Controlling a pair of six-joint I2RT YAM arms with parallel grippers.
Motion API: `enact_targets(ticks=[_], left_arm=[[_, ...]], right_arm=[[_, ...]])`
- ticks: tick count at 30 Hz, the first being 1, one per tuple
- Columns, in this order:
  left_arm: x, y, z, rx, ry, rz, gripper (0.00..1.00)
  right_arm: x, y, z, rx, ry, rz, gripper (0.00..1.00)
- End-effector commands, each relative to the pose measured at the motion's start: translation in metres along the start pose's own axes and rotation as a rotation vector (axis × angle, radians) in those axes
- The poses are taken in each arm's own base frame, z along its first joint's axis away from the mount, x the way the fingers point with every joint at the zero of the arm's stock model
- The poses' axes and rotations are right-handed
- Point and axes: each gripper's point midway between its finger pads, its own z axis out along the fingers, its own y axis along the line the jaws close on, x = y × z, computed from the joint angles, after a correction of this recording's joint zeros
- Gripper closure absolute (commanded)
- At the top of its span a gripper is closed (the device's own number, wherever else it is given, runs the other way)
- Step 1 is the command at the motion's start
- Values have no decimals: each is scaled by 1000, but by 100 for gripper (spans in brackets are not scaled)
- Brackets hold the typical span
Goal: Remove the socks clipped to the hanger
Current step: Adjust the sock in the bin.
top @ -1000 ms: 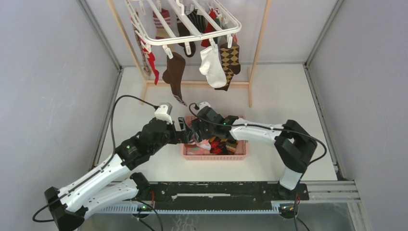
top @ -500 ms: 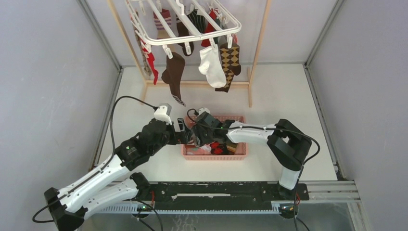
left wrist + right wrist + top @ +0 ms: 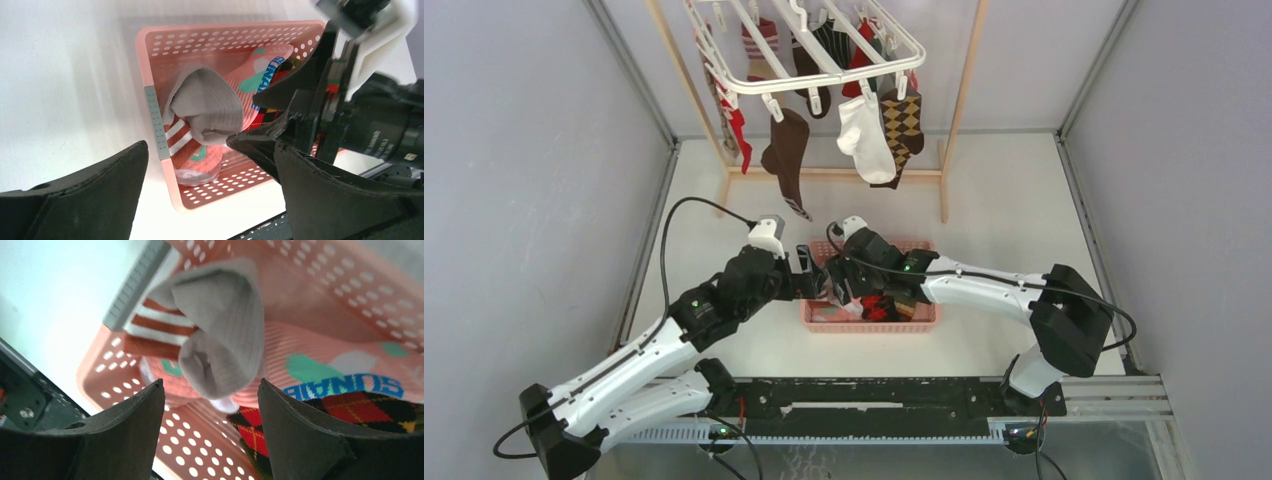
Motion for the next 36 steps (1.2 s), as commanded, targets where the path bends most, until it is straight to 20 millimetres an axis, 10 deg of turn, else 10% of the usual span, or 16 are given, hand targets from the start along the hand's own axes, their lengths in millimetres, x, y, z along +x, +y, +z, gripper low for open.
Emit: enact_targets(ticks=[1,10,36], left_arm=[[-16,-11,2,27,-48,-27,0],[-15,-12,5,28,-37,-20,0],[-11,-17,10,50,-29,-25,0]], right_arm=[[27,-1,5,-14,49,-10,24],[49,-2,19,-29,101,4,23],[-9,-5,-47,-26,-122,9,1]])
